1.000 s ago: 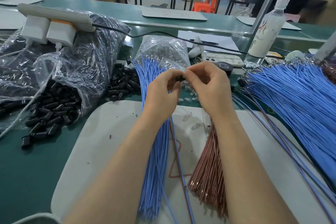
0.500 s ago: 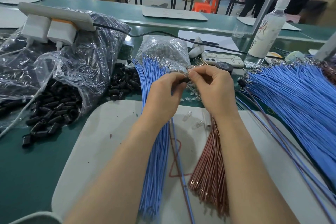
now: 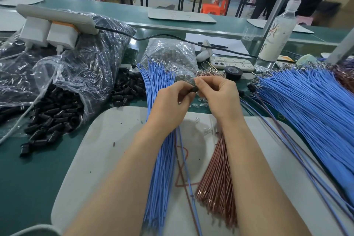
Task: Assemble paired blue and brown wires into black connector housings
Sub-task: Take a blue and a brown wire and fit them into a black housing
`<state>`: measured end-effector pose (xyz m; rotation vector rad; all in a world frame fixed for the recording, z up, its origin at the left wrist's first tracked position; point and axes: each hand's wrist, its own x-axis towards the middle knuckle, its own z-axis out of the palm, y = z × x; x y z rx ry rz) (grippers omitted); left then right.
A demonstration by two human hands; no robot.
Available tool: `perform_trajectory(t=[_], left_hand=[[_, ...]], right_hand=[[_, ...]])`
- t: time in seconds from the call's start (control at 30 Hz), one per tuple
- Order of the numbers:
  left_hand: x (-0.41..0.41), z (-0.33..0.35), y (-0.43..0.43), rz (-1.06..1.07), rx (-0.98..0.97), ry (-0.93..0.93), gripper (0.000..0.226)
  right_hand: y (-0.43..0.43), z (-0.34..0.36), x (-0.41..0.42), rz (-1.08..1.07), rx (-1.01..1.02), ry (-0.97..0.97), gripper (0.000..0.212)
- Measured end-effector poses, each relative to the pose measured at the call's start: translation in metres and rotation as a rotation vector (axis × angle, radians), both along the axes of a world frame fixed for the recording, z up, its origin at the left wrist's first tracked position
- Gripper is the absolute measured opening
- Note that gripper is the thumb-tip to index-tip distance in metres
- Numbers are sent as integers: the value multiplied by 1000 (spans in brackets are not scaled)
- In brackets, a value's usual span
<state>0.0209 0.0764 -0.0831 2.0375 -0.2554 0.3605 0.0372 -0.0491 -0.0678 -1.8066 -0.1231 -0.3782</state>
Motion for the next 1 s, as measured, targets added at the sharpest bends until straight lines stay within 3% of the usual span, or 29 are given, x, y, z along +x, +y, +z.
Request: perform_trajectory(t=[0.63,0.8,1.0], left_hand=[[5,-3,3,83,132,-26,15],[6,-4,6,109,41,-23,9],[5,-4,7,35,-85,-59,21]], right_hand=[[0,5,-7,-76,-292,-100,5],[-4,9,-5,-116,-114,-73,11],[1,10,-8,-9,-50,-15,14]])
